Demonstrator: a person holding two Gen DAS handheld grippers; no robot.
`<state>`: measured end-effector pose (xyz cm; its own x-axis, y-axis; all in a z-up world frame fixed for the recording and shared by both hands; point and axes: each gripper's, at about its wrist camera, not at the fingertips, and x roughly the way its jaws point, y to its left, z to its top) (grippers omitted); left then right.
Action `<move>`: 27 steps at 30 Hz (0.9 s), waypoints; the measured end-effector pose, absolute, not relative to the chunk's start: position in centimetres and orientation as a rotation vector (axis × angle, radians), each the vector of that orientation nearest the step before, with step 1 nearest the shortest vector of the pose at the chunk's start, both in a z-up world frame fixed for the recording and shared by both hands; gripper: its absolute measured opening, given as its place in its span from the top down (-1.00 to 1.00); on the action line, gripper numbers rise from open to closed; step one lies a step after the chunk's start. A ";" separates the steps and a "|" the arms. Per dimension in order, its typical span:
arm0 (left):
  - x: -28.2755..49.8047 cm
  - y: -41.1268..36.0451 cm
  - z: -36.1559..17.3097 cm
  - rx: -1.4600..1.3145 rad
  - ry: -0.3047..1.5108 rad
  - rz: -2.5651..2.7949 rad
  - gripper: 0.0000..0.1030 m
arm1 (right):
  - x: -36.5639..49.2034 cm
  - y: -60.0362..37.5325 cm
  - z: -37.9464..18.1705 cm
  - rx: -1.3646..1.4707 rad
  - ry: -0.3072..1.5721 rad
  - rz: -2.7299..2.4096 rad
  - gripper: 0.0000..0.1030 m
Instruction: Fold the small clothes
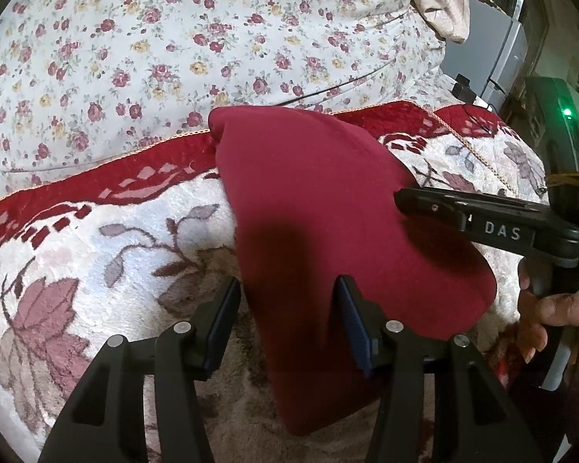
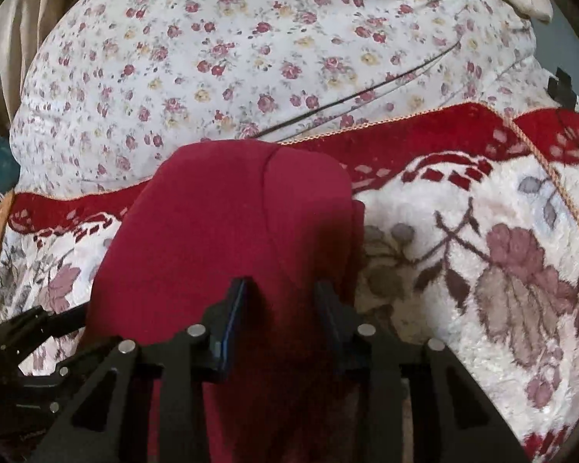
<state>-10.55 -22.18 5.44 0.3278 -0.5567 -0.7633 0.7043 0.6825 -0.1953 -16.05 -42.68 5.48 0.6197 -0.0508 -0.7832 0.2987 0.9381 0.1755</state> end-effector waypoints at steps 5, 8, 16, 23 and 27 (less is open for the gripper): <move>-9.9 -21.2 6.9 0.073 0.901 -0.903 0.41 | -17.7 -43.0 7.0 0.352 0.824 -0.182 -0.08; -8.8 -21.1 7.5 -0.024 0.926 -0.961 0.40 | -18.8 -44.4 7.7 0.417 0.767 -0.197 -0.62; -5.3 -21.5 5.1 -0.199 1.057 -0.955 0.04 | -16.9 -48.1 3.1 0.606 0.842 -0.067 -0.63; -4.2 -22.4 1.8 -0.264 1.172 -0.958 -0.05 | -14.8 -48.2 0.2 0.715 0.827 0.050 -0.78; -5.0 -22.5 2.5 -0.227 1.136 -0.987 0.22 | -14.8 -46.8 0.8 0.613 0.822 0.047 -0.44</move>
